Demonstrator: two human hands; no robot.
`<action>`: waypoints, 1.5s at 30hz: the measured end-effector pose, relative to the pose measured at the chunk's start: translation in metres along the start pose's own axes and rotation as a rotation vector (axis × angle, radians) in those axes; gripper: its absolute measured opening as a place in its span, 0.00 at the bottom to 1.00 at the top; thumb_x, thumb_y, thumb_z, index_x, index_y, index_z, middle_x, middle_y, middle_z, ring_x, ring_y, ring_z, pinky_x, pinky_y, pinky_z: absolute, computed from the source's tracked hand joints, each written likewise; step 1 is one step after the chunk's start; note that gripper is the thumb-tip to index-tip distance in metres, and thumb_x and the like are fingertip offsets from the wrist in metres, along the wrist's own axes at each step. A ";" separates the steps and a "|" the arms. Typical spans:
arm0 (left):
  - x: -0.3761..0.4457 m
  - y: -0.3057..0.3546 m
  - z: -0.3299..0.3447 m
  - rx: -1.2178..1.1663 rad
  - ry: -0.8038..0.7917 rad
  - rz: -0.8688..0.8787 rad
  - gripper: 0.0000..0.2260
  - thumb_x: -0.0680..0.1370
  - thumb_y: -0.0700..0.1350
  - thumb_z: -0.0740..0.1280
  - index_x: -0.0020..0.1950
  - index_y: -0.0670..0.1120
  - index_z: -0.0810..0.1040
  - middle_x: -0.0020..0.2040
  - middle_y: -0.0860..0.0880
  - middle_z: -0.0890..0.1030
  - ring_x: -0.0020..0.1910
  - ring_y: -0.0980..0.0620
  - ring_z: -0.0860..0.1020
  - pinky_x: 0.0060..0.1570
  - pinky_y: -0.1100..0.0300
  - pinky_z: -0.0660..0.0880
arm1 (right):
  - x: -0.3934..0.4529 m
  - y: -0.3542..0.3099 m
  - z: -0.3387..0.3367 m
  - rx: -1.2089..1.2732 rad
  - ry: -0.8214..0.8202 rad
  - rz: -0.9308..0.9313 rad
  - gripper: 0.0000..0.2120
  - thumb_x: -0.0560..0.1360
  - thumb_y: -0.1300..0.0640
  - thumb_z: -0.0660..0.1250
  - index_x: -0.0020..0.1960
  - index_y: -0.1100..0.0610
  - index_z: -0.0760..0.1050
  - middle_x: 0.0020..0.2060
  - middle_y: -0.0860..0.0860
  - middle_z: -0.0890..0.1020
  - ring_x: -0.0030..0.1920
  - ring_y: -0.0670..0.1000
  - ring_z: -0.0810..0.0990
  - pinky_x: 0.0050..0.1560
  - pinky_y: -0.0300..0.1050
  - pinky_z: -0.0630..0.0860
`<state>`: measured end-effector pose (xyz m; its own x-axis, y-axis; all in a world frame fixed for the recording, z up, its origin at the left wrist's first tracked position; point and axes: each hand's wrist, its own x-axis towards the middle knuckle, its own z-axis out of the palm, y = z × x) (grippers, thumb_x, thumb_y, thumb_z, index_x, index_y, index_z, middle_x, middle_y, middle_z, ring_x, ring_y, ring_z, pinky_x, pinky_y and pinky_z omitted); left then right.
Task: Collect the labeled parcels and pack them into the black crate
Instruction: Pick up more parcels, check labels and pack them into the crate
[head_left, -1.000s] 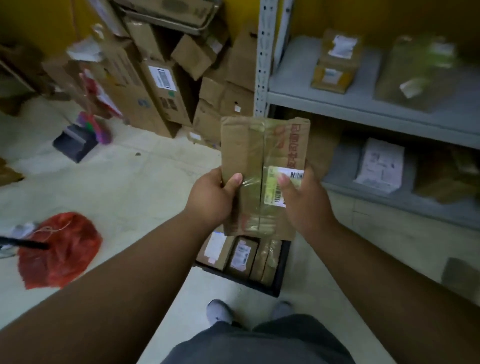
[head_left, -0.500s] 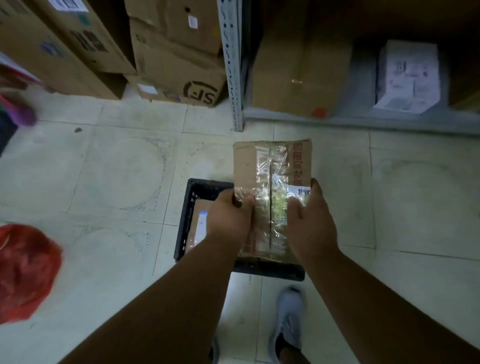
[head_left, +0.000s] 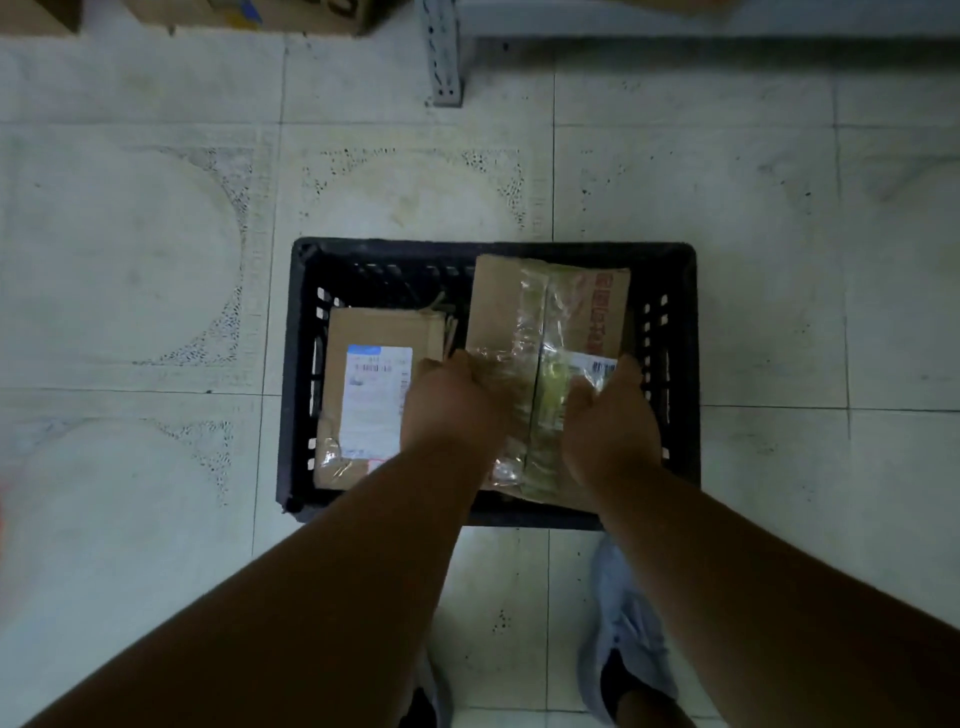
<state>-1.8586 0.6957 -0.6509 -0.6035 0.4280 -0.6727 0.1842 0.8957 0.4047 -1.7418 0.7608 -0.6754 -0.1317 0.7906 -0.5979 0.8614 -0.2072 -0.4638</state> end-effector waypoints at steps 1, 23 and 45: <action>0.003 -0.003 0.003 0.043 -0.014 -0.002 0.11 0.74 0.49 0.63 0.54 0.48 0.79 0.49 0.45 0.77 0.44 0.43 0.79 0.48 0.47 0.81 | 0.003 0.003 0.006 -0.004 -0.009 0.007 0.21 0.83 0.52 0.59 0.73 0.56 0.61 0.63 0.57 0.78 0.58 0.59 0.81 0.57 0.58 0.80; 0.004 -0.063 0.031 0.692 -0.021 0.204 0.13 0.77 0.51 0.62 0.60 0.50 0.74 0.61 0.45 0.64 0.58 0.45 0.68 0.55 0.51 0.69 | 0.036 0.021 0.035 -0.477 -0.295 -0.116 0.30 0.78 0.49 0.67 0.74 0.56 0.58 0.64 0.58 0.76 0.60 0.60 0.78 0.56 0.50 0.76; -0.166 0.073 -0.097 0.328 0.095 0.483 0.20 0.78 0.43 0.63 0.71 0.49 0.71 0.67 0.46 0.71 0.67 0.45 0.69 0.63 0.50 0.71 | -0.116 -0.065 -0.128 -0.304 0.036 -0.524 0.11 0.78 0.52 0.65 0.59 0.54 0.74 0.53 0.52 0.77 0.53 0.53 0.77 0.51 0.46 0.75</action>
<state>-1.8201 0.6790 -0.4499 -0.4555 0.7977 -0.3951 0.6766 0.5987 0.4287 -1.7194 0.7561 -0.4923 -0.5640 0.7632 -0.3154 0.7886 0.3846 -0.4798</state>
